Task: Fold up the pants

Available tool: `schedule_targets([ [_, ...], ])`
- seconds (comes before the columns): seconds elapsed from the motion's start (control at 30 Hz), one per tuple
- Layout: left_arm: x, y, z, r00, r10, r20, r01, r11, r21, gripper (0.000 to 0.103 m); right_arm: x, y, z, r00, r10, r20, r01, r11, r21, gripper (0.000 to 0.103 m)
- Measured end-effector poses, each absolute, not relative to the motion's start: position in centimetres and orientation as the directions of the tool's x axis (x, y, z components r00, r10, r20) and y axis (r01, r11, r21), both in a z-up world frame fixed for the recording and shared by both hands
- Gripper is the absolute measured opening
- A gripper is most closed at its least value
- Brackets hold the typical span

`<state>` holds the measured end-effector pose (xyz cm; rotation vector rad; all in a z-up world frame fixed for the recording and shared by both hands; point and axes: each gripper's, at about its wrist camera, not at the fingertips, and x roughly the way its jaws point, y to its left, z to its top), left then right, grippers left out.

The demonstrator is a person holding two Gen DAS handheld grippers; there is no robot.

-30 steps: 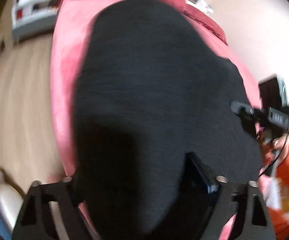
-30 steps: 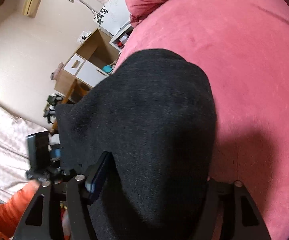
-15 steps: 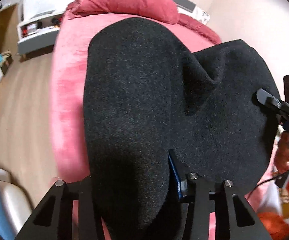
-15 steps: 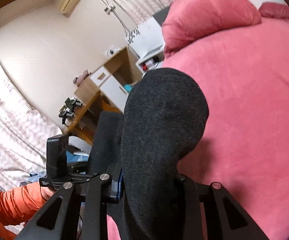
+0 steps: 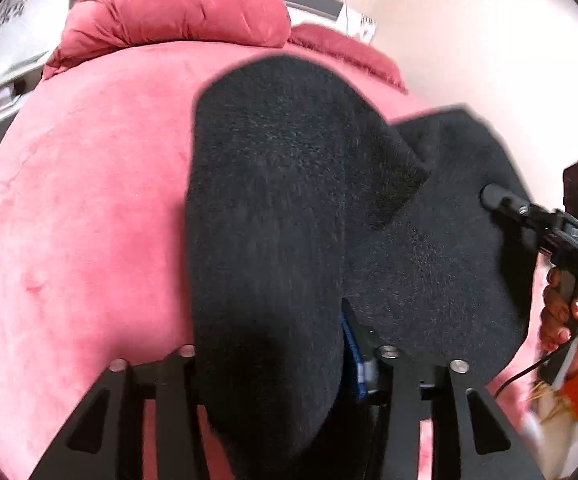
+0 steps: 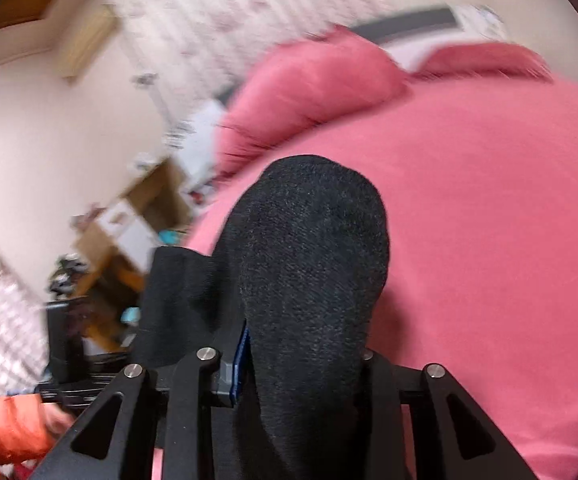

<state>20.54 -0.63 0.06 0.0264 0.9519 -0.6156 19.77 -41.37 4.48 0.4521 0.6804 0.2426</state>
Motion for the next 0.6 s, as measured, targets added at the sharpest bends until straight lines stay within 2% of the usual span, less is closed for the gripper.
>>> schedule_targets([
  [0.03,20.4,-1.0,-0.3,0.454,-0.453,-0.767,0.501,0.842,-0.2,0.071,20.5,-42.1,2.5,0.719,0.327,-0.613,-0.004,0.885,0.466,0.04],
  [0.07,20.5,-1.0,-0.6,0.456,-0.454,-0.766,0.497,0.843,-0.203,0.076,20.9,-42.6,0.8,0.687,0.289,-0.667,0.057,0.894,0.445,0.044],
  [0.1,20.4,-0.4,-1.0,0.449,-0.459,-0.767,0.484,0.846,-0.223,0.083,21.1,-43.1,-0.9,0.667,0.255,-0.701,0.11,0.896,0.43,0.057],
  [0.13,20.3,0.8,-1.5,0.437,-0.47,-0.767,0.456,0.851,-0.262,0.088,20.7,-44.1,-2.4,0.676,0.257,-0.69,0.155,0.867,0.474,0.063],
  [0.23,20.2,2.6,-2.7,0.399,-0.522,-0.754,0.394,0.84,-0.374,0.095,19.1,-45.9,-3.5,0.741,0.294,-0.604,0.202,0.76,0.617,0.065],
  [0.27,20.0,3.5,-3.1,0.381,-0.542,-0.749,0.367,0.832,-0.416,0.095,18.7,-45.8,-3.4,0.743,0.27,-0.612,0.225,0.761,0.608,0.066],
  [0.33,21.3,4.3,-3.0,0.379,-0.55,-0.744,0.335,0.831,-0.443,0.095,18.0,-44.2,-1.9,0.732,0.143,-0.666,0.281,0.827,0.487,0.067],
  [0.37,20.4,4.7,-2.9,0.399,-0.547,-0.736,0.318,0.835,-0.448,0.095,17.5,-42.7,-0.2,0.737,0.031,-0.675,0.309,0.873,0.377,0.066],
  [0.43,19.3,4.8,-2.8,0.429,-0.539,-0.725,0.312,0.842,-0.441,0.095,16.3,-40.3,2.8,0.785,-0.091,-0.612,0.295,0.925,0.24,0.061],
  [0.5,18.6,4.3,-3.9,0.453,-0.522,-0.723,0.313,0.852,-0.419,0.095,15.9,-37.8,5.2,0.845,-0.009,-0.535,0.164,0.957,0.241,0.044],
  [0.57,17.5,4.9,-4.6,0.467,-0.522,-0.714,0.304,0.853,-0.425,0.095,17.6,-35.5,6.3,0.824,0.139,-0.55,0.017,0.963,0.269,0.032],
  [0.6,17.5,5.1,-4.9,0.467,-0.524,-0.713,0.294,0.852,-0.433,0.095,19.0,-34.0,6.4,0.801,0.199,-0.565,-0.039,0.958,0.283,0.032],
])
